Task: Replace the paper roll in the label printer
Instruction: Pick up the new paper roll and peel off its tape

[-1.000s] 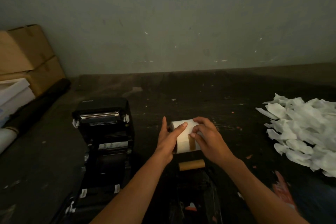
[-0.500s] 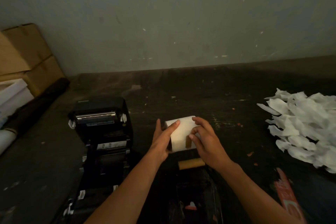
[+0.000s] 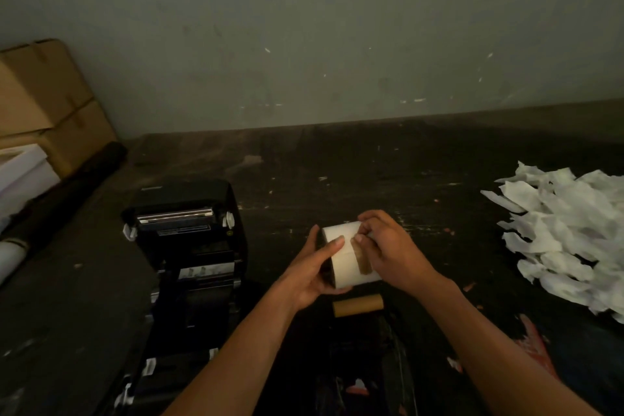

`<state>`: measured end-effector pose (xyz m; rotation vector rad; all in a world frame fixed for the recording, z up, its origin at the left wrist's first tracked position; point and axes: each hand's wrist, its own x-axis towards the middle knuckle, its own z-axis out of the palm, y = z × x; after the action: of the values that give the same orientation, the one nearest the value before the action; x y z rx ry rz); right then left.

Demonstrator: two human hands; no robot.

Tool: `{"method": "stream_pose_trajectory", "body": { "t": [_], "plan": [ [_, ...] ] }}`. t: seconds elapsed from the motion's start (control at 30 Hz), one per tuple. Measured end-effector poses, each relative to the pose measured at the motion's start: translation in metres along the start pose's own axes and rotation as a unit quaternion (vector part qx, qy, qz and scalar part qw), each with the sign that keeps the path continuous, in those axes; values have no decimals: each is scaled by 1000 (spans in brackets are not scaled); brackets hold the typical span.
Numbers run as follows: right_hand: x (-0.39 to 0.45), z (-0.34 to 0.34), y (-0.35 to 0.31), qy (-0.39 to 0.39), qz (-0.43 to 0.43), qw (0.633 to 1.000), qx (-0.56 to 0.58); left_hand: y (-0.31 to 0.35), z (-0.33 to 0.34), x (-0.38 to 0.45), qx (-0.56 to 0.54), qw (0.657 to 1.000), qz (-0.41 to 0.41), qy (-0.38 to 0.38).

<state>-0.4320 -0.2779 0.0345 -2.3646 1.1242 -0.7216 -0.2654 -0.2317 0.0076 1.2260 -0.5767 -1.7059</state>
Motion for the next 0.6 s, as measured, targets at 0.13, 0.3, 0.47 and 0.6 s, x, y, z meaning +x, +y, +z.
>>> {"method": "stream_pose_trajectory", "body": {
  "t": [0.13, 0.3, 0.47, 0.6],
  "plan": [
    [7, -7, -3, 8, -15, 1000, -3, 4, 0, 4, 47, 998, 27, -19],
    [13, -9, -5, 7, -14, 1000, -1, 8, 0, 7, 67, 996, 56, -7],
    [16, -9, -2, 15, -10, 1000, 14, 9, -4, 13, 73, 994, 81, 6],
    [18, -8, -1, 31, -38, 999, 23, 14, -8, 18, 68, 994, 89, 3]
  ]
}}
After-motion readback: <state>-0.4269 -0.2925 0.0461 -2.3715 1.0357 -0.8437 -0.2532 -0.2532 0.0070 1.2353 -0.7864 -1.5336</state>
